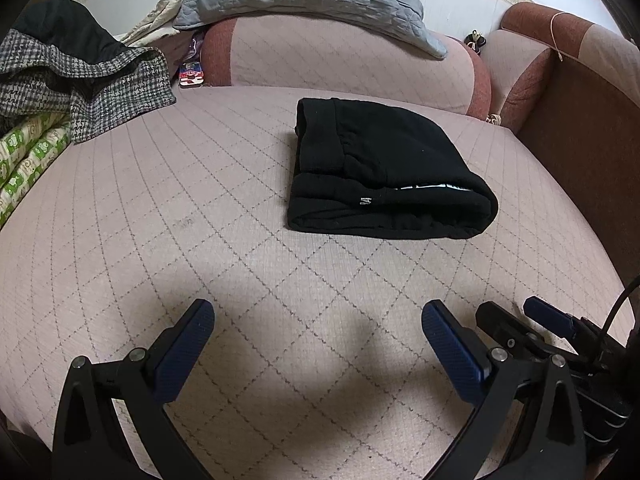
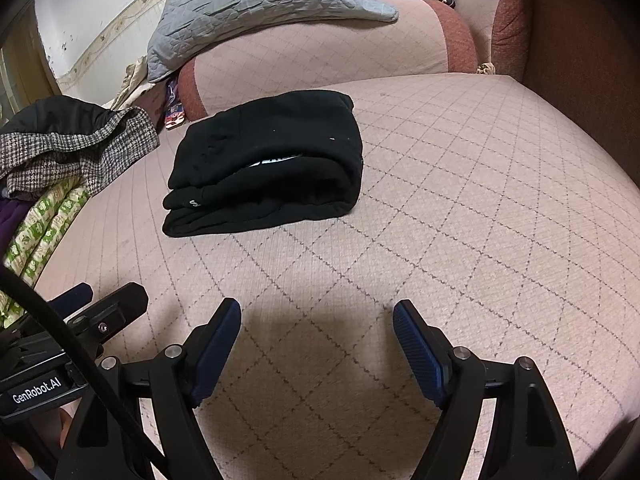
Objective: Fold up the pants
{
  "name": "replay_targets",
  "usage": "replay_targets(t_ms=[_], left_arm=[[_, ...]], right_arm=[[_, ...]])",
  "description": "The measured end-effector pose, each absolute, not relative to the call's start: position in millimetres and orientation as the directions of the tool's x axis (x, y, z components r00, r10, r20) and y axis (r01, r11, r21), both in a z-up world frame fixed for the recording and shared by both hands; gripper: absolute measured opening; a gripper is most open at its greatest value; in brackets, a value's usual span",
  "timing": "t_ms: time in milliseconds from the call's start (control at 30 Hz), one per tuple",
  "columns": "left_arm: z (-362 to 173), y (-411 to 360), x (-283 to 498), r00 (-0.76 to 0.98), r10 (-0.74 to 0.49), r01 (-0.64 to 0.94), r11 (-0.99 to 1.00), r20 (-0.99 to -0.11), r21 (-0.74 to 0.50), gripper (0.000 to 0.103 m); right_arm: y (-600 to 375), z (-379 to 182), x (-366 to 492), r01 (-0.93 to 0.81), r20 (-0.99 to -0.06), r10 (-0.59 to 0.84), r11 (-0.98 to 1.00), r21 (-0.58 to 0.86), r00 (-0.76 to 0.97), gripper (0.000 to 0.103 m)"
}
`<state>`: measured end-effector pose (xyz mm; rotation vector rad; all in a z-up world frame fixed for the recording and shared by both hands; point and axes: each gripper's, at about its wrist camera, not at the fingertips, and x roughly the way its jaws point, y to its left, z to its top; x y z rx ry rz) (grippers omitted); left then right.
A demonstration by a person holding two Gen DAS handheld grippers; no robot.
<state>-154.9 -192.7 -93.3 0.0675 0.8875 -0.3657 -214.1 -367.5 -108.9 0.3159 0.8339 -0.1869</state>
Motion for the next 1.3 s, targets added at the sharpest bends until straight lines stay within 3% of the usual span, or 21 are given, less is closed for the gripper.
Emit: replay_targets(t_ms=[467, 633, 767, 1000, 1133, 1300], left_arm=[[-93, -192, -154, 0.566, -0.317, 0.356, 0.927, -0.761, -0.121, 0.103], [-65, -190, -169, 0.674, -0.361, 0.387, 0.916, -0.645, -0.108, 0.103], [-33, -189, -186, 0.777, -0.313, 0.351, 0.936, -0.546, -0.037, 0.103], [-3, -168, -197, 0.764, -0.474, 0.449, 0.878, -0.439, -0.165, 0.103], [-21, -176, -181, 0.705, -0.464, 0.448, 0.878, -0.536, -0.172, 0.103], [-47, -190, -173, 0.666, -0.361, 0.4, 0.911, -0.653, -0.096, 0.103]], right_arm=[[-367, -114, -213, 0.282, -0.755, -0.037, 0.939, 0.199, 0.655, 0.084], [-364, -112, -215, 0.278, -0.75, -0.046, 0.942, 0.186, 0.66, 0.084], [-363, -107, -218, 0.282, -0.734, -0.067, 0.944, 0.173, 0.675, 0.084], [-364, -97, -224, 0.299, -0.713, -0.114, 0.944, 0.139, 0.692, 0.084], [-356, -92, -229, 0.287, -0.7, -0.144, 0.954, 0.089, 0.699, 0.084], [-353, -91, -234, 0.275, -0.696, -0.157, 0.959, 0.061, 0.7, 0.084]])
